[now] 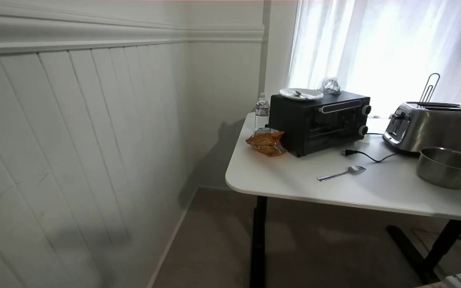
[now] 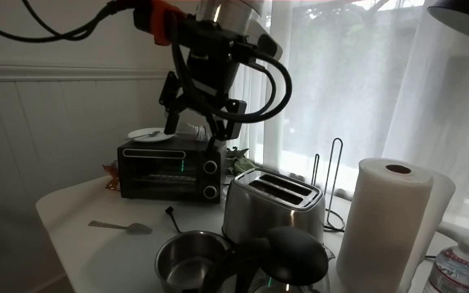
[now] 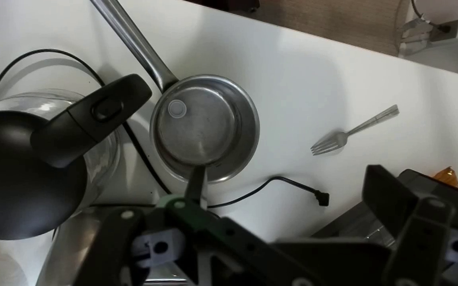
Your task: Push the toaster lever down
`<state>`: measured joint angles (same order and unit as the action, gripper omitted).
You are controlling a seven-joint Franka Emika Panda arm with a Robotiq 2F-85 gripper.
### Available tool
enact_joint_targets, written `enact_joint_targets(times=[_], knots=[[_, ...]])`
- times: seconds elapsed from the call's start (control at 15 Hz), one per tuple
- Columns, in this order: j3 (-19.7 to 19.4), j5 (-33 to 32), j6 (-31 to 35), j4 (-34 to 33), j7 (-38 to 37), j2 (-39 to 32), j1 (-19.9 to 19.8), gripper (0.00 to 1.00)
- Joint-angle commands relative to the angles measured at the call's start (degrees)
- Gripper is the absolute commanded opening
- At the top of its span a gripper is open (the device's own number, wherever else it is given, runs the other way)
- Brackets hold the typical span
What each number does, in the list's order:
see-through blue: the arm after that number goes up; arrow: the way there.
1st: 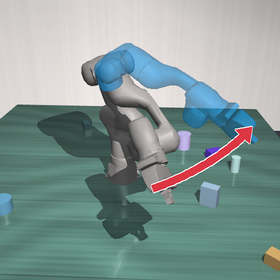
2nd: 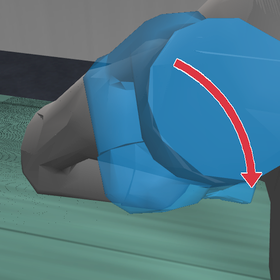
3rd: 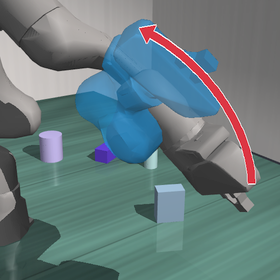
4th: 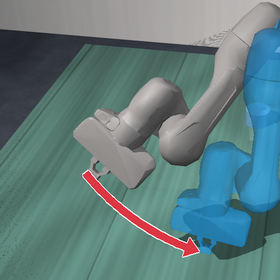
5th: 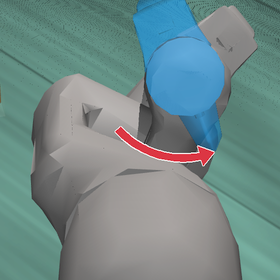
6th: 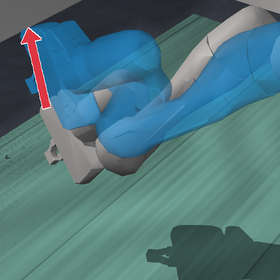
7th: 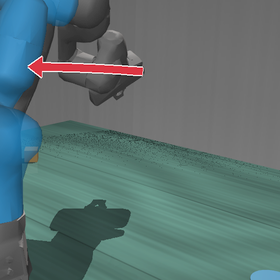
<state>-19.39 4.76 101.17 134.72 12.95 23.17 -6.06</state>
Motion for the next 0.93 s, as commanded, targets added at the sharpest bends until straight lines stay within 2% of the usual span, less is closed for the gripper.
enact_joint_targets(times=[0.0, 0.13, 0.4, 0.47, 0.53, 0.67, 0.87], knots=[[4.8, 1.4, 3.5, 0.8, -4.2, -0.4, -0.7, 1.0], [8.1, 1.5, 6.5, 1.0, -8.9, -0.8, 0.0, 1.0], [14.2, -0.7, 17.5, 0.9, -19.0, -3.7, 0.4, 1.0], [15.5, -1.9, 20.5, 1.0, -21.5, -4.8, 0.3, 0.96], [16.6, -3.2, 23.2, 1.1, -23.9, -5.8, 0.1, 0.74], [18.4, -5.7, 28.0, 1.1, -28.0, -8.0, 0.0, 0.69], [20.2, -11.2, 33.3, 0.5, -34.7, -12.2, -0.3, 0.47]])
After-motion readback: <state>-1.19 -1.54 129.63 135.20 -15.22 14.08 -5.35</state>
